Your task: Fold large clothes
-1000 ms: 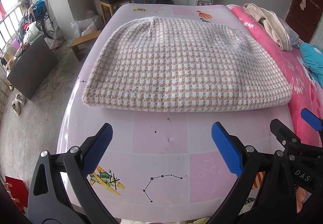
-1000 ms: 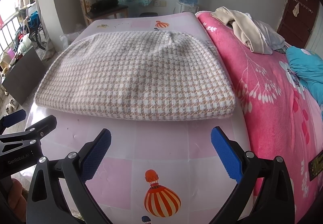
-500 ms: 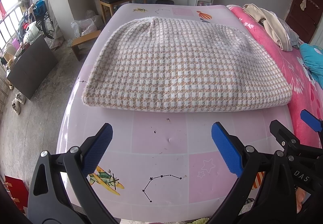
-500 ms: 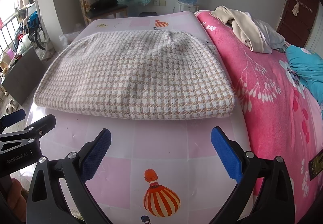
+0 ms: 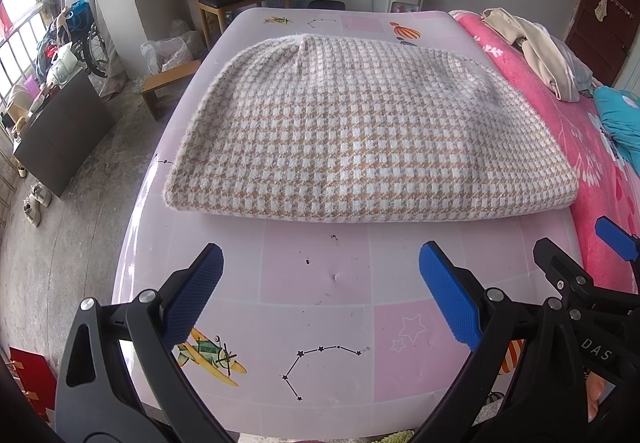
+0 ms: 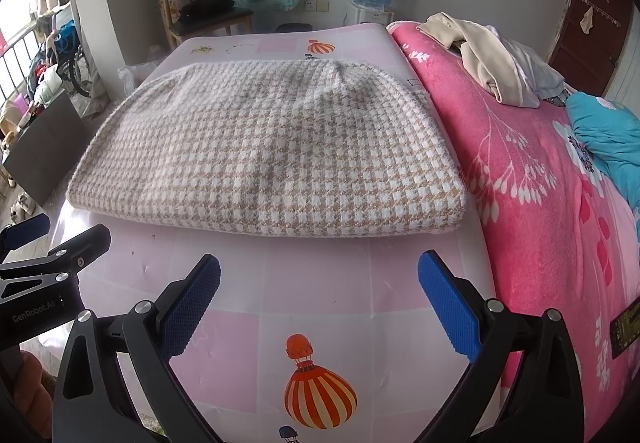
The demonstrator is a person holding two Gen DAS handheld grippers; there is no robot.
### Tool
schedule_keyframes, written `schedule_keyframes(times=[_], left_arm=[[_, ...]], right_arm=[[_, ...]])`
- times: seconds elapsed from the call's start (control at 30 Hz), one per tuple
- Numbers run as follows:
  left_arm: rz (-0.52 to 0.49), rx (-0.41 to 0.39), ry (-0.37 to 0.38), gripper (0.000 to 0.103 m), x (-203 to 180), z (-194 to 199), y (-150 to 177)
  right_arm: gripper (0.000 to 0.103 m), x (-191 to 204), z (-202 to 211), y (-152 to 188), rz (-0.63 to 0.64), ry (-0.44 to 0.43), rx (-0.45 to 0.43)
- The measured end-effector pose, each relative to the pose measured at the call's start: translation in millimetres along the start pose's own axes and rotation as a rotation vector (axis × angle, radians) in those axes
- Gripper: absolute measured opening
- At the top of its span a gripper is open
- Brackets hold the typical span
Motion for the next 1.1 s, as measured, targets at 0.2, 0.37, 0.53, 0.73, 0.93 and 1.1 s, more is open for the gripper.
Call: schedule_keyframes(times=[0.2, 0.37, 0.53, 0.73, 0.93, 1.1], left_arm=[[0.0, -0.002, 0.0, 0.095, 0.6, 0.7, -0.1], [0.001, -0.003, -0.002, 0.095, -0.3, 1.4, -1.1], [0.001, -0.004, -0.002, 0.095, 0.1, 2.1, -1.3], [0.002, -0.004, -0.002, 0.095, 0.2, 1.9, -0.8], [0.002, -0.006, -0.004, 0.095, 1.2, 3.1, -0.8], [0.002, -0.005, -0.004, 0.095, 0.4, 2.4, -0.6]], right_arm=[[0.097, 1.0, 0.5, -1.3, 0.002, 0.001, -0.001], [0.097, 1.0, 0.8, -1.4, 0.004, 0.001, -0.001], [0.097, 1.8, 1.3, -1.4, 0.004, 0.001, 0.0], [0.097, 2.0, 1.7, -1.3, 0.003, 0.001, -0.001], [0.097, 2.2, 2.0, -1.6, 0.004, 0.001, 0.0], [0.097, 2.3, 1.9, -1.3, 0.005, 0.002, -0.001]])
Point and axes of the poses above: each gripper's, at about its wrist camera, not at the fingertips, and z roughly against the way its jaws point, x to its left, y to its underside, the point moved 9 cm from there along -z, roughly the way its jaws point, and after that the axes turned 2 degrees about x, right-handed, at the moved point
